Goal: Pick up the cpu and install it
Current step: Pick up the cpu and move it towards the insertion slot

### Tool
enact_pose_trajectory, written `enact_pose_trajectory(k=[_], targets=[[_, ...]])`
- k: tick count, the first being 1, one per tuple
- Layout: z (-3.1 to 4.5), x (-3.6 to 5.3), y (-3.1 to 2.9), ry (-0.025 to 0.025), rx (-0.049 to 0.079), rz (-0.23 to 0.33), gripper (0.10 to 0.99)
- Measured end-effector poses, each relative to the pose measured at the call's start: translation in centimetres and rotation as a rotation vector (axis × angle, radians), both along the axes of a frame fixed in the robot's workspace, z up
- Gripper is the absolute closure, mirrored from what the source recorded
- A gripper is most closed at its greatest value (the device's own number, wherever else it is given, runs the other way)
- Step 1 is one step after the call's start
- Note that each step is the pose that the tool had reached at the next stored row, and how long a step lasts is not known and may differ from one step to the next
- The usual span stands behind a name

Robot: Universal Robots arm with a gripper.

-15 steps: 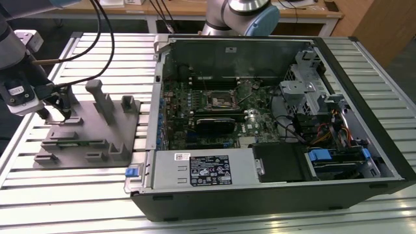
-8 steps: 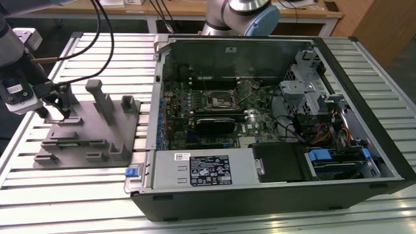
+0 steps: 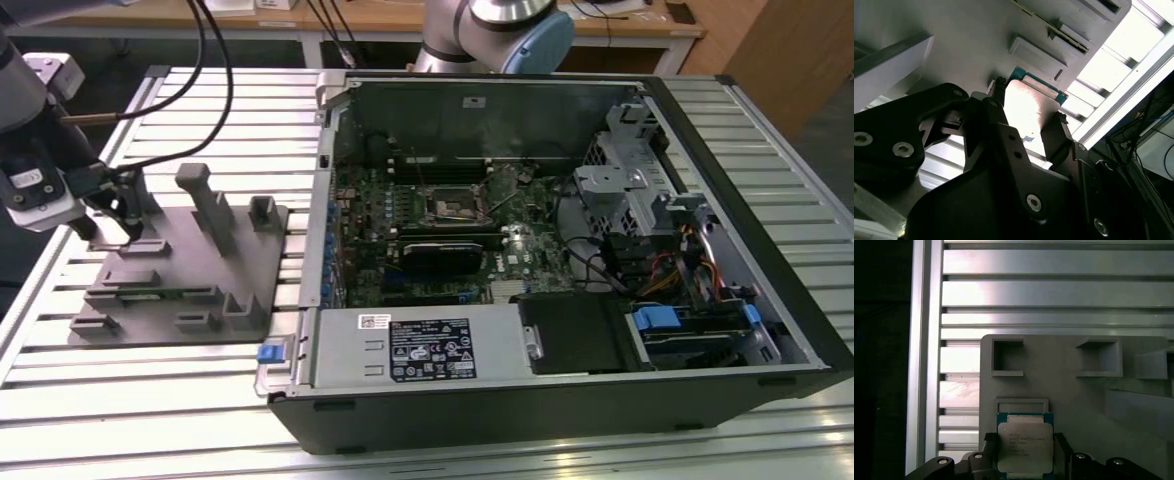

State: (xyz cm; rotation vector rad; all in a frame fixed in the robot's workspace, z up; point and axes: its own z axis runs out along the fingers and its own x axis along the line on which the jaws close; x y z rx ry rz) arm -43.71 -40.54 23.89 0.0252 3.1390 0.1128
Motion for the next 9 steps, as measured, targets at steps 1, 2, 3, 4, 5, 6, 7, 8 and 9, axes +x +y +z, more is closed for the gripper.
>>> enact_pose_trajectory(k=[1, 2, 3, 4, 5, 6, 7, 8, 9], targets=[[0.05, 0.00, 0.00, 0.0000, 0.000, 0.000, 0.549], [0.09, 0.00, 0.00, 0.0000, 0.000, 0.000, 0.549], [0.14, 0.00, 0.00, 0.0000, 0.000, 0.000, 0.549], [0.18, 0.00, 0.00, 0.0000, 0.000, 0.000, 0.549], [0.22, 0.00, 0.00, 0.0000, 0.000, 0.000, 0.549], [0.26, 0.00, 0.00, 0.0000, 0.000, 0.000, 0.549], [0.31, 0.00, 0.00, 0.0001, 0.000, 0.000, 0.549], [0.35, 0.00, 0.00, 0.0001, 0.000, 0.000, 0.549], [0.38, 0.00, 0.00, 0.0000, 0.000, 0.000, 0.549]])
